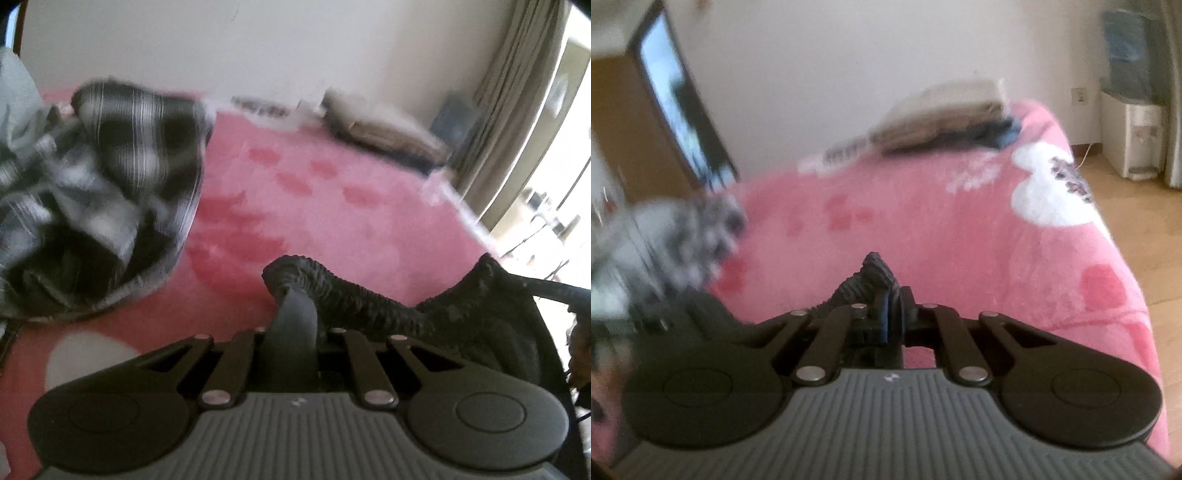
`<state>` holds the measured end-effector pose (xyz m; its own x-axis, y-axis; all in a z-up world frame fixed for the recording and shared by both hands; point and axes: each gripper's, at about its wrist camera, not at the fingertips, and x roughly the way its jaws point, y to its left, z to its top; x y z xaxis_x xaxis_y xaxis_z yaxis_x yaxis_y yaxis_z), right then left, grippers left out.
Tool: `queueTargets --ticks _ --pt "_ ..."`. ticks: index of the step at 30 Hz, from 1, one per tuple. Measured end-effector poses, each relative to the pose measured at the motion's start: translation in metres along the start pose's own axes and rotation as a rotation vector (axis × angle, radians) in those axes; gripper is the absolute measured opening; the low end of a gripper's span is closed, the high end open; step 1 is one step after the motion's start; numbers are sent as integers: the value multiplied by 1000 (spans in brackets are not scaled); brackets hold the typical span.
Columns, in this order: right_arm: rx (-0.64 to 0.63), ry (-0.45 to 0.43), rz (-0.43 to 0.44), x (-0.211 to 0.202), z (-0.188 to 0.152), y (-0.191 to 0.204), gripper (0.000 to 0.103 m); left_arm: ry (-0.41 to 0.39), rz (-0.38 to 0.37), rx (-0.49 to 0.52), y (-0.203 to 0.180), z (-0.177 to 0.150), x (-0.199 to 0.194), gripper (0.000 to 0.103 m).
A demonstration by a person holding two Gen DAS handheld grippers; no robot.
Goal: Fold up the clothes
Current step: 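Open both grippers to release the trousers onto the bedspread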
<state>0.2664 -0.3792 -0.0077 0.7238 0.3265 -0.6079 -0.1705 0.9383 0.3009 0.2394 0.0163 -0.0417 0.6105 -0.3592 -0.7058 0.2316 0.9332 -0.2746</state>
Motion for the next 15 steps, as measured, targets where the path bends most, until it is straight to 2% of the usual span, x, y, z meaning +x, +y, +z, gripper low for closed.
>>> queueTargets --ticks 2,3,4,6,7,11,15 --pt "-21 64 -27 22 -7 1 14 9 17 -13 4 -3 1 26" --pt "-5 58 -27 24 -8 0 16 3 15 -31 7 -3 -3 34" --pt "22 48 -24 21 -7 -1 19 -4 12 -50 9 -3 -8 46" --pt "77 34 -32 8 -2 -3 44 -27 12 -72 16 -2 -22 51" --pt "90 15 -40 -2 -1 -4 49 -37 9 -86 19 -1 -31 51" --pt "164 -49 -48 -48 2 -10 52 -98 4 -134 34 3 -80 52" --pt "232 -109 27 -96 -1 1 52 -182 4 -174 53 5 -154 56"
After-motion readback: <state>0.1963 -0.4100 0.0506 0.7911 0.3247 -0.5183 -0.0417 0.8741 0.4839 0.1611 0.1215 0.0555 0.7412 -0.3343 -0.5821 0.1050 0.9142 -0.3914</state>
